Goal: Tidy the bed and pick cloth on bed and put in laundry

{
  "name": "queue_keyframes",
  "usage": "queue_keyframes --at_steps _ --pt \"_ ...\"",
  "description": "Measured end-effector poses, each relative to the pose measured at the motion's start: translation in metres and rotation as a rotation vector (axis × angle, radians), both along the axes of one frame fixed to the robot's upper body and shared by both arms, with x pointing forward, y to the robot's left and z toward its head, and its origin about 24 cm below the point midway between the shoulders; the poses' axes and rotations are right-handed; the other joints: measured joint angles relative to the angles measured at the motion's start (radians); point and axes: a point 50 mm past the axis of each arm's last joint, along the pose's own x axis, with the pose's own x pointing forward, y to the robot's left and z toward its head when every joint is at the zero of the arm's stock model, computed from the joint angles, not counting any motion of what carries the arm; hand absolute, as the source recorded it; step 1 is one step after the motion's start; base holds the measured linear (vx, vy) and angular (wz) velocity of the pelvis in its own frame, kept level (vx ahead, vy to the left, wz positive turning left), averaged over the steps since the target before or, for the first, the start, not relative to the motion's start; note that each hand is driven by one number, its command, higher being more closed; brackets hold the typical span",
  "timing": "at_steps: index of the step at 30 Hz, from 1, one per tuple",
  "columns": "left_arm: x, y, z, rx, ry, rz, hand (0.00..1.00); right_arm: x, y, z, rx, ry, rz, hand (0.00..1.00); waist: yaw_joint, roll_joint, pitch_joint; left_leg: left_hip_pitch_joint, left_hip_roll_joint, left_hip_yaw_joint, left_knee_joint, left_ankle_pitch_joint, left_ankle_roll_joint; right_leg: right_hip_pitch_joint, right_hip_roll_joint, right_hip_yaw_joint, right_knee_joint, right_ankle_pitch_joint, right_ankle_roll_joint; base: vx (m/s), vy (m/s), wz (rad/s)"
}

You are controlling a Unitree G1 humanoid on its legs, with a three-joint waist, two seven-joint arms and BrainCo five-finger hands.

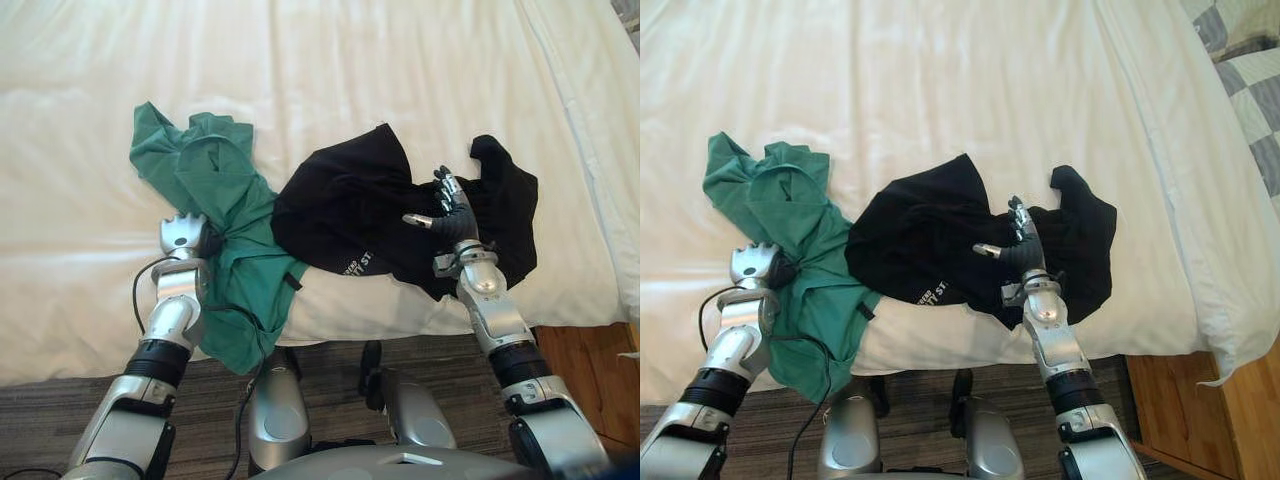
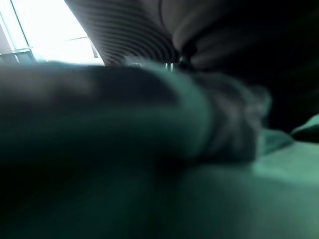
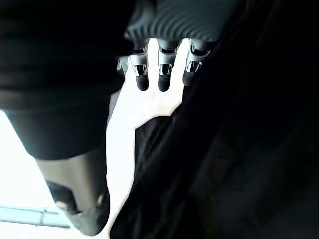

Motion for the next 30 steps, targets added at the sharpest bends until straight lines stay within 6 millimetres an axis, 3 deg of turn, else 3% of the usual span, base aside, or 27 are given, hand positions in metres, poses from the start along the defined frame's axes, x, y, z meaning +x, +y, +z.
queue_keyframes --at_steps 6,10,13,14,19,23,30 --pt "0.014 -0.002 0.019 -0.078 -0.058 -0.052 1.0 0.012 0.01 -0.02 -0.332 0.124 -0.047 0.0 0.029 -0.021 0.011 -0.035 0.017 -0.003 -0.001 0.01 -0.002 0.0 0.02 0.0 -0.073 0.046 0.001 -0.05 0.001 -0.01" --pt "0.022 -0.007 0.032 -0.091 -0.137 -0.114 1.0 0.025 0.009 -0.017 -0.546 0.14 -0.077 0.0 0.037 -0.051 0.025 -0.068 0.018 -0.023 0.005 0.02 0.0 -0.002 0.021 -0.006 -0.101 0.063 0.009 -0.03 0.019 0.15" --pt "0.025 -0.007 0.041 -0.125 -0.191 -0.139 1.0 0.029 0.01 -0.016 -0.601 0.15 -0.093 0.0 0.041 -0.073 0.033 -0.084 0.016 -0.029 0.006 0.025 0.002 -0.008 0.021 -0.007 -0.109 0.07 0.013 -0.02 0.019 0.11" --pt "0.027 -0.009 0.046 -0.134 -0.211 -0.152 1.0 0.031 0.01 -0.015 -0.614 0.152 -0.101 1.0 0.043 -0.081 0.034 -0.097 0.016 -0.029 0.007 0.027 0.002 -0.018 0.021 -0.008 -0.109 0.072 0.015 -0.04 0.017 0.13" --pt "0.032 -0.015 0.06 -0.182 -0.319 -0.176 1.0 0.038 0.008 -0.012 -0.663 0.159 -0.122 1.0 0.039 -0.104 0.038 -0.148 0.014 -0.031 0.012 0.04 0.004 -0.056 0.017 -0.012 -0.114 0.08 0.026 -0.04 0.02 0.12" --pt "0.032 -0.02 0.06 -0.236 -0.396 -0.163 1.0 0.039 0.006 -0.017 -0.618 0.188 -0.137 1.0 0.037 -0.125 0.024 -0.159 -0.006 -0.035 -0.008 0.059 0.008 -0.073 0.002 -0.02 -0.105 0.083 0.03 -0.02 0.022 0.12" --pt "0.026 -0.023 0.05 -0.316 -0.44 -0.153 1.0 0.021 -0.002 -0.041 -0.175 0.188 -0.194 1.0 0.024 -0.127 0.023 -0.139 -0.033 -0.027 -0.022 0.064 0.012 -0.066 -0.016 -0.022 -0.089 0.085 0.031 0.01 0.02 0.03"
